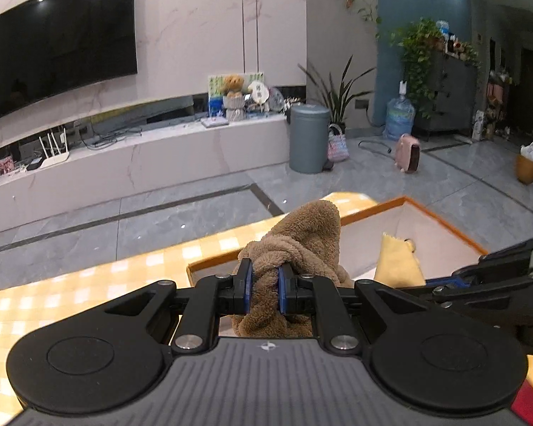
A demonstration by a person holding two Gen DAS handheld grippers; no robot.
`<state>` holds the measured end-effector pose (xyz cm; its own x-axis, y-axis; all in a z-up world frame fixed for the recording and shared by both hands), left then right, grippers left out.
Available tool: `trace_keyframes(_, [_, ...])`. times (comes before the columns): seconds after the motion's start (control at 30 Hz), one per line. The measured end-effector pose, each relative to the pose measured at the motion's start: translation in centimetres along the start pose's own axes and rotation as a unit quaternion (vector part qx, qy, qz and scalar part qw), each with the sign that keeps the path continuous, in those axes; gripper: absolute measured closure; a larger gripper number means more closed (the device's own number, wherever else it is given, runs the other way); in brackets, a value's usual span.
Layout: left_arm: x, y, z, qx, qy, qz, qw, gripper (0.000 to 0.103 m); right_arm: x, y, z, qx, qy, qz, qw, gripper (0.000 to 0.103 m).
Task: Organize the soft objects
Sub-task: 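Carry slipper with left tool while right tool carries yellow cloth to orange box, then open left tool over box while right tool releases yellow cloth inside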
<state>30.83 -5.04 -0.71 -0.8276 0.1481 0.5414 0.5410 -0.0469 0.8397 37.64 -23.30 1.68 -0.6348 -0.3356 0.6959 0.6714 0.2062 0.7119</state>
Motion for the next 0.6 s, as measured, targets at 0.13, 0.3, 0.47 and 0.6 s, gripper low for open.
trace_keyframes(0.13, [-1.6, -0.4, 0.7, 0.005, 0.007, 0.027, 0.9996, 0.087, -2.4, 0.6, -0.4, 0.014, -0.006, 0.026, 1.000, 0.097])
trace_keyframes(0.3, [-1.8, -0.9, 1.6, 0.005, 0.013, 0.037, 0.9992, 0.071, -4.1, 0.4, 0.1, 0.014, -0.007, 0.052, 0.999, 0.097])
trace_keyframes(0.47, [-1.3, -0.7, 3.0, 0.030, -0.019, 0.015, 0.9993, 0.033, -5.1, 0.0, 0.5, 0.025, -0.017, 0.073, 0.997, 0.096])
trace_keyframes(0.6, [0.2, -0.3, 3.8, 0.058, -0.043, -0.004, 0.9974, 0.019, -5.4, -0.4, 0.6, 0.020, -0.026, 0.088, 0.996, 0.088])
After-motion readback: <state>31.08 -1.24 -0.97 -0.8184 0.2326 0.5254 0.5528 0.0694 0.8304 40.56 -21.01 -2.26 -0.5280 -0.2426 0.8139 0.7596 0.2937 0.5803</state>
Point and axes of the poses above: each gripper's, at about its wrist camera, not at the fingertips, and x roughly against the way its jaws point, z to its left, y to its top, the point moved 1 cm from there along -x, roughly the way its jaws point, and after that the axes turned 5 degrees about x, right-handed, at the moved point
